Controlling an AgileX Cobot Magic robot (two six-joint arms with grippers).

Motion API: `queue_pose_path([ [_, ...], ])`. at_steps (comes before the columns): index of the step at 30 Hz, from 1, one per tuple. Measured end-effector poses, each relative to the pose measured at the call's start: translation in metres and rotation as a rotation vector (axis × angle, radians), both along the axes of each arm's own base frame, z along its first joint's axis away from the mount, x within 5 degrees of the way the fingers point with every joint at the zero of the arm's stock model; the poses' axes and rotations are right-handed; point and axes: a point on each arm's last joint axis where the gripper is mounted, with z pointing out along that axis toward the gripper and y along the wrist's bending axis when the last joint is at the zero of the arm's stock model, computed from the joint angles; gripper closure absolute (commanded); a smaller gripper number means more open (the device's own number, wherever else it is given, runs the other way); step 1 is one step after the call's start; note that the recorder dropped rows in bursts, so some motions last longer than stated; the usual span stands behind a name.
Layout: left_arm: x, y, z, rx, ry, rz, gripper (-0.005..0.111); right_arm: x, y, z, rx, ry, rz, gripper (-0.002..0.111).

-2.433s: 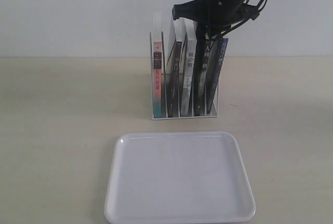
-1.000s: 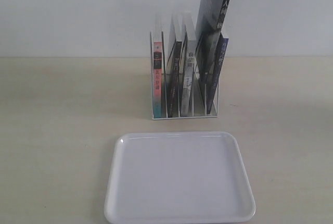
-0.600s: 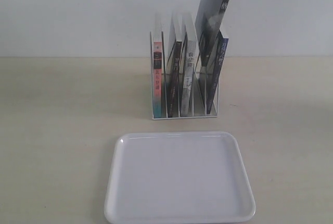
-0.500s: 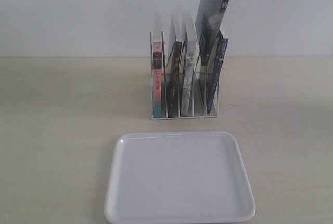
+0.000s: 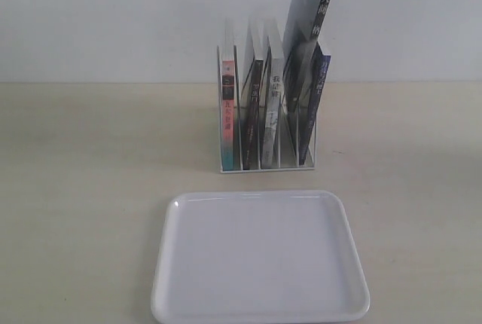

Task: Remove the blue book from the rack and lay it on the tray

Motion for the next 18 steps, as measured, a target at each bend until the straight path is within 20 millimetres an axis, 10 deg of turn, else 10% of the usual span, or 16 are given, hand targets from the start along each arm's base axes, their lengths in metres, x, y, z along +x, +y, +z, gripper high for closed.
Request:
queue_pose_path([
  [18,0.000,0.000,0.000,0.000,0.000,0.000,0.102,0.029,0.013,-0.058,-0.041,0.110,-0.006,0.109],
])
